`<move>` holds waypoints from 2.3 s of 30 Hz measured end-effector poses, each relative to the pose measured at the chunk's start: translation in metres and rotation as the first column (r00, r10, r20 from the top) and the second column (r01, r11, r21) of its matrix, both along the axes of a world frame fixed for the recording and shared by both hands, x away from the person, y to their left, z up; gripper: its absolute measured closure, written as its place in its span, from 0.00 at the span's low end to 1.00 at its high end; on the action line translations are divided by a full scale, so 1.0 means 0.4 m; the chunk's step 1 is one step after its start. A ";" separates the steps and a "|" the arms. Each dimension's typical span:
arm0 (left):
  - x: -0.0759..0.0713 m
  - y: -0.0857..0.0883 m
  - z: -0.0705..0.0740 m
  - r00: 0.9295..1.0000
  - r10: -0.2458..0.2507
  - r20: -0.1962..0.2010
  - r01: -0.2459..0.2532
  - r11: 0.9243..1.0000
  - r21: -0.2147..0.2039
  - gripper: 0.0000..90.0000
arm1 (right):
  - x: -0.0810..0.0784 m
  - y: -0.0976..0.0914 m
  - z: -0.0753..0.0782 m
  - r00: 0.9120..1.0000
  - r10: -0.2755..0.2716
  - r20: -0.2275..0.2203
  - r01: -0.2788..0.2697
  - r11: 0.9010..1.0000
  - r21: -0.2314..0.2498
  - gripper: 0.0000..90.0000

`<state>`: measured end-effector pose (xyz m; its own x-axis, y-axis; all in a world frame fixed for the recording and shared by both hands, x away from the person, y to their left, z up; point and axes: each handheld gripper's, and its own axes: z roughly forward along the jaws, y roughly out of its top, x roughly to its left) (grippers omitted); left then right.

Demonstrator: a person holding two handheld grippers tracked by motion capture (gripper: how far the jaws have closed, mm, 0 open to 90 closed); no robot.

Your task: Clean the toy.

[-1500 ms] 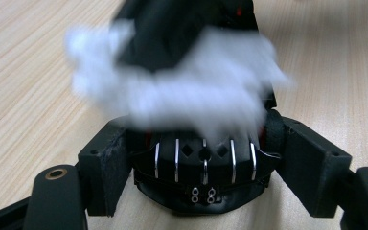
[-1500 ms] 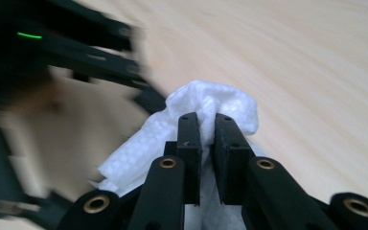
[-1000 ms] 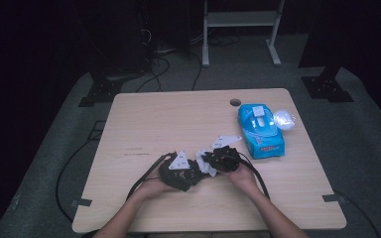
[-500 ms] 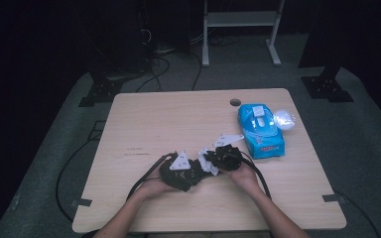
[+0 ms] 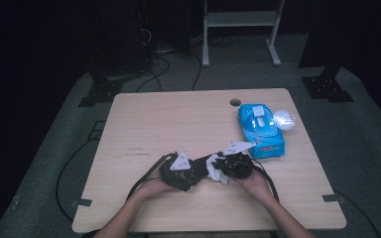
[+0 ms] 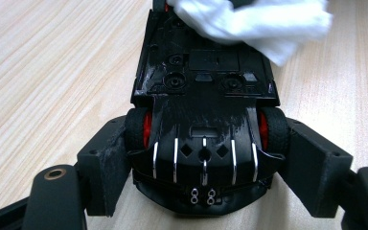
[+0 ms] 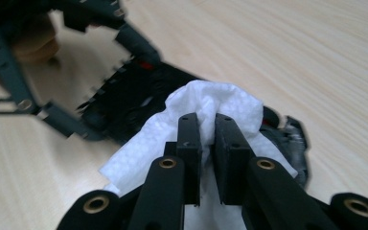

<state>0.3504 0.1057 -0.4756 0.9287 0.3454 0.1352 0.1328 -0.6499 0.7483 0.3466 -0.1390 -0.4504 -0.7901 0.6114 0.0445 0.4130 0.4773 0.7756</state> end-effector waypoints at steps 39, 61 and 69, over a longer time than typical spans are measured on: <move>0.001 0.003 -0.002 1.000 -0.004 0.017 0.004 0.999 0.032 0.27 | 0.112 -0.016 0.005 0.987 -0.158 0.008 0.158 0.987 0.003 0.90; -0.001 -0.004 -0.003 1.000 -0.001 0.008 0.000 0.999 0.037 0.27 | -0.029 0.041 0.005 0.998 0.042 0.035 -0.041 0.998 -0.049 0.90; -0.001 -0.004 -0.002 1.000 -0.004 0.013 0.004 0.999 0.038 0.27 | -0.010 -0.081 0.001 0.996 -0.092 0.004 0.093 0.995 -0.039 0.90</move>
<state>0.3499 0.1043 -0.4764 0.9280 0.3361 0.1604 0.1204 -0.6783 0.7249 0.3425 -0.1715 -0.4500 -0.7302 0.6831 0.0174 0.4548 0.4669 0.7584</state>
